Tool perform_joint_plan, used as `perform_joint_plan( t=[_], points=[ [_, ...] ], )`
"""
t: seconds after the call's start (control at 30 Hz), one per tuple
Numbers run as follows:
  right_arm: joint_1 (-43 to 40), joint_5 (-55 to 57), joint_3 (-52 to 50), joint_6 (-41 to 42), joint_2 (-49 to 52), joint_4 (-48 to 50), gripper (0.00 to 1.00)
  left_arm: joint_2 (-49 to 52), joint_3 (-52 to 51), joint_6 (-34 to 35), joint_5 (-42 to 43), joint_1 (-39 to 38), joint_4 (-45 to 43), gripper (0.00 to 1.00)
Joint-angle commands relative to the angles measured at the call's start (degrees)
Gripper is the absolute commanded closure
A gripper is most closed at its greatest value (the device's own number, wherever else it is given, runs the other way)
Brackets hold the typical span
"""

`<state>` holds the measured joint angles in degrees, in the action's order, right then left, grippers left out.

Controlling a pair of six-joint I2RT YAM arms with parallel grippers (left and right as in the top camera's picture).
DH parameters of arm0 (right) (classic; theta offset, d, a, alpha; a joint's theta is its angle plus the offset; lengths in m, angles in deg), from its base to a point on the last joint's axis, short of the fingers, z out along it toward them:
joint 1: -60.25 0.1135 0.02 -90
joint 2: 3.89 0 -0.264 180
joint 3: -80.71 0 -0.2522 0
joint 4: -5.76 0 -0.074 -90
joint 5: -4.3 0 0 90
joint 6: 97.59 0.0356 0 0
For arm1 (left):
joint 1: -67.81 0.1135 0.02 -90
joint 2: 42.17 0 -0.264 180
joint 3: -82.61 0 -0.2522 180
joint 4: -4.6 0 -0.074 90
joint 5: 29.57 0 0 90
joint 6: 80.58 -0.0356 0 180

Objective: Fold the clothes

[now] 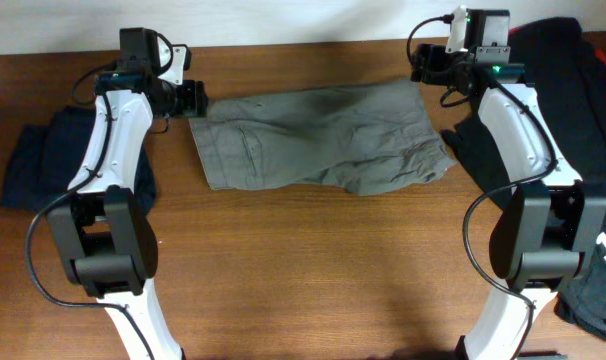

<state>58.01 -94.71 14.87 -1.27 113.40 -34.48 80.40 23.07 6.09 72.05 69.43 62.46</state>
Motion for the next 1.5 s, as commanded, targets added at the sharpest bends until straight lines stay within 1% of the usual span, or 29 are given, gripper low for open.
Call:
perform_joint_plan(
  t=[0.0,0.17,0.23,0.37,0.47,0.67,0.7,0.8,0.9,1.0,1.03,1.13,1.2,1.33,1.47],
  points=[
    [0.0,0.8,1.2,-0.1,0.6,-1.9,0.01,-1.1,-0.7,0.3,-0.5,0.3,0.3,0.01],
    [0.0,0.4,1.2,-0.1,0.6,-9.7,0.01,-1.1,-0.7,0.3,-0.5,0.3,3.5,0.01],
    [0.0,0.2,1.2,-0.1,0.6,-15.1,0.01,-1.1,-0.7,0.3,-0.5,0.3,5.6,0.01],
    [0.0,-0.9,1.2,-0.2,0.6,-20.5,0.01,-0.9,-1.8,0.3,-0.5,0.3,5.8,0.01],
    [0.0,-1.2,1.2,-0.2,0.6,-22.6,0.01,-0.5,-3.1,0.3,-0.5,0.3,5.9,0.01],
    [-0.1,-0.9,1.1,-0.1,1.0,-23.3,0.00,-0.5,-5.9,0.3,-0.5,0.3,5.6,0.01],
    [0.0,-0.9,1.1,-0.2,1.2,-23.7,0.02,-0.5,-5.9,0.3,-0.5,0.3,5.4,0.01],
    [0.0,-0.9,1.1,-0.2,2.6,-19.5,0.04,-0.5,-5.9,0.3,-0.3,0.3,4.4,0.01],
    [0.0,-1.9,1.1,-0.2,3.2,-11.5,0.13,-0.5,-5.9,0.3,0.7,0.3,2.7,0.01],
    [0.0,-4.6,1.1,-1.7,4.3,-4.5,0.16,-0.5,-5.9,0.3,2.1,0.3,0.9,0.01],
    [0.0,-4.6,1.1,-1.6,4.9,-2.8,0.18,-0.5,-5.9,0.3,2.6,0.3,0.3,0.01],
    [0.1,-4.5,1.1,-1.7,7.0,1.7,0.18,-0.5,-5.9,1.2,2.8,0.3,-1.1,0.01],
    [0.1,-4.8,1.1,-1.6,8.9,2.3,0.18,-0.5,-5.9,1.2,3.5,0.3,-1.6,0.01],
    [0.2,-5.6,1.1,-1.6,12.9,-0.9,0.18,-0.5,-5.9,1.2,5.6,0.2,-3.0,0.01],
    [0.3,-5.6,1.1,-1.6,15.1,-5.0,0.18,-0.5,-5.9,1.2,5.7,-0.4,-4.3,0.01]
  ],
)
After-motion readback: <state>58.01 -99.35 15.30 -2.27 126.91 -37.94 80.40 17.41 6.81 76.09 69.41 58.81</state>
